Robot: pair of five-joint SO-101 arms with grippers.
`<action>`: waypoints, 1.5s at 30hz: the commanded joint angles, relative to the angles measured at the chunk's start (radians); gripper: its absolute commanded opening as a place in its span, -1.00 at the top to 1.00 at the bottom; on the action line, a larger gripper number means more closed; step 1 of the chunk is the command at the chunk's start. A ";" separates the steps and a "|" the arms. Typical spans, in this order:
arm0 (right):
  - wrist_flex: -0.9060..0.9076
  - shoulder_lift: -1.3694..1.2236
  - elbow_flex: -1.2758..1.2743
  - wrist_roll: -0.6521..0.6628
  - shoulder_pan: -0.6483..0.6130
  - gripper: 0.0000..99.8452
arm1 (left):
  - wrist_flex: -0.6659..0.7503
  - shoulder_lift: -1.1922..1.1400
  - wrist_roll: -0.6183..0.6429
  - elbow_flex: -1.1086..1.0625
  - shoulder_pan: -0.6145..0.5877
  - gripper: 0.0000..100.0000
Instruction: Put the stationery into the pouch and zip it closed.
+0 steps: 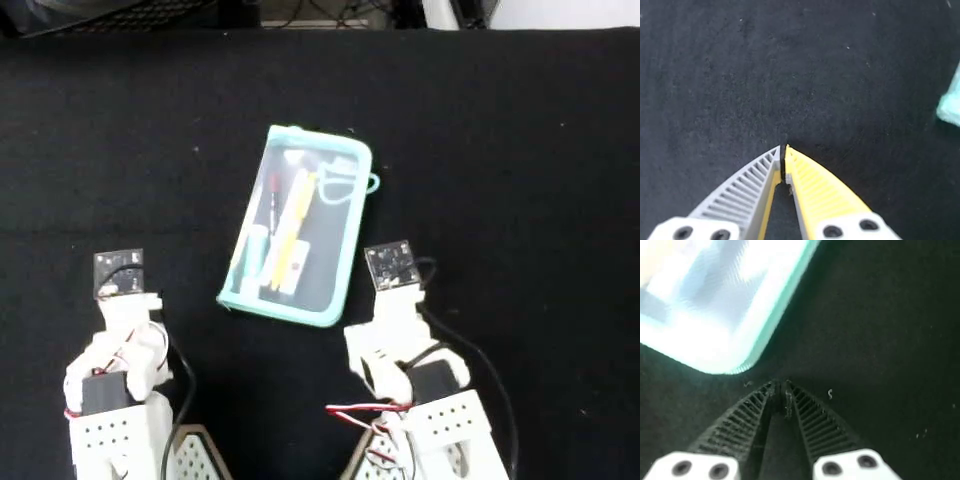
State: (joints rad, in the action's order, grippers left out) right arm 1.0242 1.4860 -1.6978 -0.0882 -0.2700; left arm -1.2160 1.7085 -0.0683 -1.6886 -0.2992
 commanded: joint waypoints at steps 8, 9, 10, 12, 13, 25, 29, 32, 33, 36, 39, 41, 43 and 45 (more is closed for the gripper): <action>0.046 0.015 0.039 -0.020 -0.006 0.97 | -0.002 -0.003 0.080 -0.001 -0.008 0.94; 0.077 0.015 0.042 -0.020 -0.006 0.97 | -0.002 -0.003 0.080 -0.001 -0.008 0.94; 0.097 0.015 0.045 -0.018 -0.006 0.97 | -0.002 -0.003 0.080 -0.001 -0.008 0.94; 0.103 0.016 0.053 -0.015 -0.006 0.97 | -0.002 -0.003 0.080 -0.001 -0.008 0.94; 0.104 0.021 0.053 0.006 -0.006 0.97 | -0.002 -0.003 0.080 -0.001 -0.008 0.94; 0.149 0.133 0.022 0.166 0.233 0.97 | -0.002 -0.003 0.078 -0.001 -0.008 0.94; 0.173 0.193 0.013 0.167 0.344 0.97 | -0.002 -0.003 0.078 -0.001 -0.008 0.94; 0.186 0.232 0.004 0.232 0.396 0.97 | -0.002 -0.003 0.078 -0.001 -0.008 0.94; 0.195 0.248 0.004 0.249 0.405 0.97 | -0.002 -0.003 0.078 -0.001 -0.008 0.94; 0.209 0.274 0.005 0.261 0.411 0.97 | -0.002 -0.003 0.078 -0.001 -0.008 0.94; 0.210 0.277 0.007 0.261 0.411 0.97 | -0.002 -0.003 0.078 -0.001 -0.008 0.94; 0.210 0.277 0.007 0.261 0.411 0.97 | -0.002 -0.003 0.078 -0.001 -0.008 0.94; 0.210 0.277 0.007 0.258 0.413 0.97 | -0.002 -0.003 0.078 -0.001 -0.008 0.94; 0.210 0.277 0.007 0.256 0.414 0.97 | -0.002 -0.003 0.078 -0.001 -0.008 0.94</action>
State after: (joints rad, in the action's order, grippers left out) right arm 1.2283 1.7530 -1.6947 0.1665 0.1274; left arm -1.2160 1.7085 0.0023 -1.6886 -0.2992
